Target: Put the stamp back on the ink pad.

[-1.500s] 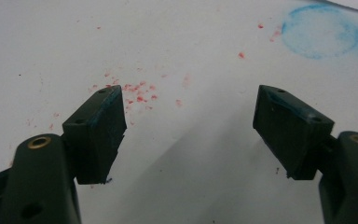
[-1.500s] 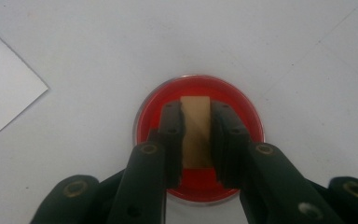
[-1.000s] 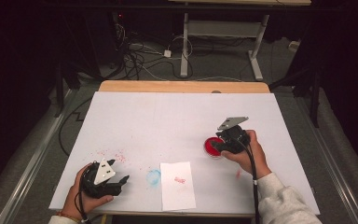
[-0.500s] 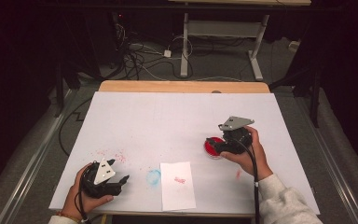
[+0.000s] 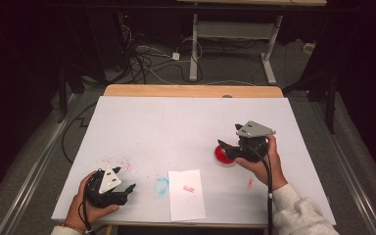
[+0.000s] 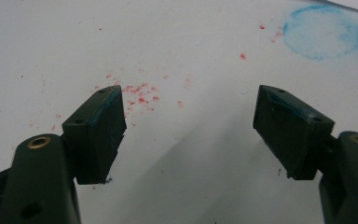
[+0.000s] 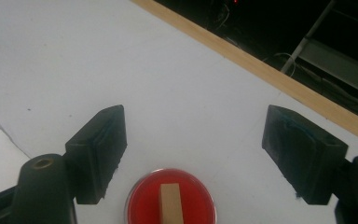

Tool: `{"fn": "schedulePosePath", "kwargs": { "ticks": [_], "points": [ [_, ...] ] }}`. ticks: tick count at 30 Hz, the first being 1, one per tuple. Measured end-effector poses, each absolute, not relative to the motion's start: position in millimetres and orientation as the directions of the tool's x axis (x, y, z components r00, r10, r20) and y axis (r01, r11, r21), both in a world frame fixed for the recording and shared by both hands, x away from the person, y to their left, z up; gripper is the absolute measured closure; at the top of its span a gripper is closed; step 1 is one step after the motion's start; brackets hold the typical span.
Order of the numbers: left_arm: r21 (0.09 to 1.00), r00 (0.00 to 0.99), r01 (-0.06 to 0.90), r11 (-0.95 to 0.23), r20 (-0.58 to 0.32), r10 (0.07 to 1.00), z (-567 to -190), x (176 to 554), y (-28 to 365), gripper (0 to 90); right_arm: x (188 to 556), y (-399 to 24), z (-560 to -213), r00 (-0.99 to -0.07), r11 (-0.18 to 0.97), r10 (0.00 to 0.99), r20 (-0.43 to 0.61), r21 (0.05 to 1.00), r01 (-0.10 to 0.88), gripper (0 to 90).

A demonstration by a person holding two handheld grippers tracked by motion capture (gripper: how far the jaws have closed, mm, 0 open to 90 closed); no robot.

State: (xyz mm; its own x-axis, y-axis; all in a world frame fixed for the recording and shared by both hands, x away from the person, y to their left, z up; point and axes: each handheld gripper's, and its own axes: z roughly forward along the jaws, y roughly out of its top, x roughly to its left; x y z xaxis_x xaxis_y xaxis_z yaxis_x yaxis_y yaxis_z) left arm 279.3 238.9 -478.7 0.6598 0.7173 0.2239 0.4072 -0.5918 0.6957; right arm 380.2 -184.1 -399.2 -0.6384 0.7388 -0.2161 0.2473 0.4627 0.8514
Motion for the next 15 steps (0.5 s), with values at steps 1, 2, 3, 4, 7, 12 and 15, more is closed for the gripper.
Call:
{"fn": "schedulePosePath", "kwargs": {
  "ticks": [1,2,3,4,7,12,15],
  "points": [
    [0.697,0.659,0.407,-0.591,0.224,0.718,-479,279,239,24.4,379,-184,-399,-0.637,0.459,0.74,-0.218,0.856,0.239,20.4],
    [0.697,0.659,0.407,-0.591,0.225,0.718,-478,279,239,24.4,378,-184,-399,-0.63,0.455,0.744,-0.224,0.86,0.232,20.2],
    [0.697,0.658,0.406,-0.591,0.225,0.719,-478,279,239,24.4,376,-184,-399,-0.627,0.453,0.744,-0.23,0.863,0.221,20.3],
    [0.698,0.658,0.406,-0.591,0.226,0.718,-478,279,239,24.4,375,-184,-399,-0.626,0.456,0.743,-0.239,0.865,0.211,20.3],
    [0.699,0.657,0.404,-0.589,0.226,0.719,-478,279,240,24.4,370,-185,-397,-0.612,0.45,0.748,-0.257,0.874,0.184,20.2],
    [0.7,0.658,0.403,-0.59,0.226,0.718,-478,279,240,24.4,362,-186,-395,-0.599,0.454,0.748,-0.286,0.878,0.148,17.2],
    [0.703,0.658,0.402,-0.587,0.223,0.719,-478,279,240,24.4,356,-187,-394,-0.594,0.449,0.748,-0.297,0.885,0.122,16.4]
  ]
}}
